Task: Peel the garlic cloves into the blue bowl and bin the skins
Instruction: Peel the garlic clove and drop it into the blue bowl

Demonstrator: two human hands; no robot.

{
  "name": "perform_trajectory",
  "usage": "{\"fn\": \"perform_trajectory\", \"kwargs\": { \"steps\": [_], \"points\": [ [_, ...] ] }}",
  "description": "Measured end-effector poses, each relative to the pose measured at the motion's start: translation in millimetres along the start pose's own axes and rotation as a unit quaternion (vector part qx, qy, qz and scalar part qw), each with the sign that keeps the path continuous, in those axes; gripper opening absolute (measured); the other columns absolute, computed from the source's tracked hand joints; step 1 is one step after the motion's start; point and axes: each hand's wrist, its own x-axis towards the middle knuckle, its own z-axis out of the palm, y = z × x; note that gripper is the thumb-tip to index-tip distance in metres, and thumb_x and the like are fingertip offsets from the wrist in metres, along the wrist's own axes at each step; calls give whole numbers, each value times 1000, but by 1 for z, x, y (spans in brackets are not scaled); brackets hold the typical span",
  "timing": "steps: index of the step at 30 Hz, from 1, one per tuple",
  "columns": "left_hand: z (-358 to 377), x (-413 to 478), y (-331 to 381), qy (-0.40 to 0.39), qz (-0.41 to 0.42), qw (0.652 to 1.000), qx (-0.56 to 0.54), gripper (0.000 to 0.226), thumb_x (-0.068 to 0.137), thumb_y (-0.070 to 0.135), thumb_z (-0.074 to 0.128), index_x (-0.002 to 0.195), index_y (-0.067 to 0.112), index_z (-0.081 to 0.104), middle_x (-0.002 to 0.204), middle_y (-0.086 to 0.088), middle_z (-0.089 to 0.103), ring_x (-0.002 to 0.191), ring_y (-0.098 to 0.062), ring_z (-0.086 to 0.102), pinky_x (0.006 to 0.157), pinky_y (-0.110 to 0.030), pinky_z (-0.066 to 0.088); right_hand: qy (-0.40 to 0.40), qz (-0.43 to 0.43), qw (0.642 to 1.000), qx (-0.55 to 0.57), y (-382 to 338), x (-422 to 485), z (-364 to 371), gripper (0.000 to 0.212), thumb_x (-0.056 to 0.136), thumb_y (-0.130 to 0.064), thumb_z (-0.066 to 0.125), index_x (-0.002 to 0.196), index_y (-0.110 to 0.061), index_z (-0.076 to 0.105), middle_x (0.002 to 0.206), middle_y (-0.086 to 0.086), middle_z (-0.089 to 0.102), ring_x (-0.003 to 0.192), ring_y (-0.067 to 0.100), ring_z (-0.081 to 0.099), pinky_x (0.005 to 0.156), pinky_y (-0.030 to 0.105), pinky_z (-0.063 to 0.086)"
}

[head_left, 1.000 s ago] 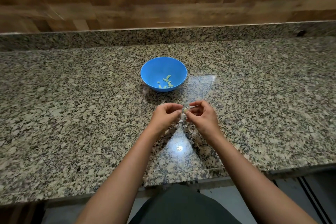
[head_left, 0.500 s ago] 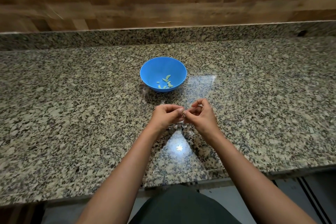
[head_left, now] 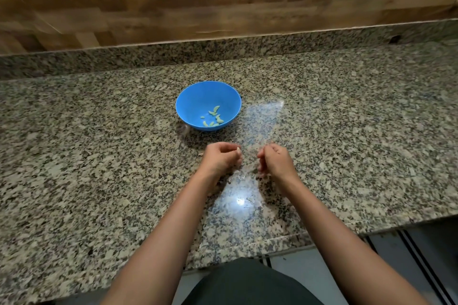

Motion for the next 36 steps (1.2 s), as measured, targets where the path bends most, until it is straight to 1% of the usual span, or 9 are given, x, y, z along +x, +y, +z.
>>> {"fn": "perform_trajectory", "kwargs": {
  "steps": [6,9,14,18,21,23,26,29,36],
  "points": [
    [28,35,13,58,107,923,364,26,87,16,64,111,9,67,111,-6,68,103,-17,61,87,-22,42,-12,31,998,-48,4,11,-10,24,96,-15,41,80,-5,56,65,5,52,49,12,47,47,27,40],
    [30,35,12,73,120,911,388,30,88,18,65,116,8,65,116,-9,66,107,-18,59,92,-24,41,-27,40,997,-56,6,11,-15,22,96,-13,47,91,4,59,67,7,55,51,13,50,55,31,45],
    [-2,-4,-8,30,206,898,387,46,86,39,63,124,14,58,120,-5,59,103,-12,55,93,-26,45,-52,49,997,-11,6,6,-17,10,95,-12,52,92,-7,59,67,6,58,49,11,51,50,24,47],
    [-17,-32,-32,-26,187,844,502,96,76,68,52,150,18,16,153,3,21,141,-16,21,114,-30,16,-47,35,998,-21,3,5,-13,11,94,-15,53,88,-9,60,67,6,59,52,14,52,56,28,49],
    [-12,-36,-49,-19,154,771,617,119,66,87,33,144,16,-22,152,0,-24,144,-16,-14,117,-32,-6,-27,6,999,-31,4,3,-11,13,94,-18,54,87,-10,60,70,6,60,57,14,53,60,30,50],
    [-5,-31,-56,-6,155,736,658,116,69,89,23,139,13,-30,148,-4,-31,141,-18,-22,116,-35,-11,-11,-8,1000,-18,5,1,-11,13,94,-18,54,85,-10,60,71,5,59,59,13,53,57,26,48],
    [7,-17,-54,26,162,743,649,97,83,77,16,143,11,-22,152,-4,-24,142,-17,-18,115,-33,-12,-2,-4,1000,1,8,-1,-14,12,93,-17,55,87,-9,61,70,4,58,61,15,51,61,27,46],
    [12,-10,-53,66,217,774,591,69,97,53,26,150,11,13,158,-6,10,146,-20,7,118,-33,3,-13,-5,1000,-13,11,-2,-16,12,93,-18,55,85,-10,60,73,5,58,64,18,51,64,30,46],
    [8,-47,-62,85,318,820,468,29,92,13,55,120,12,63,123,-4,60,112,-15,46,100,-29,40,-72,16,996,-47,15,-11,-12,9,93,-14,55,87,-9,61,71,9,62,58,17,55,64,36,52]
  ]
}}
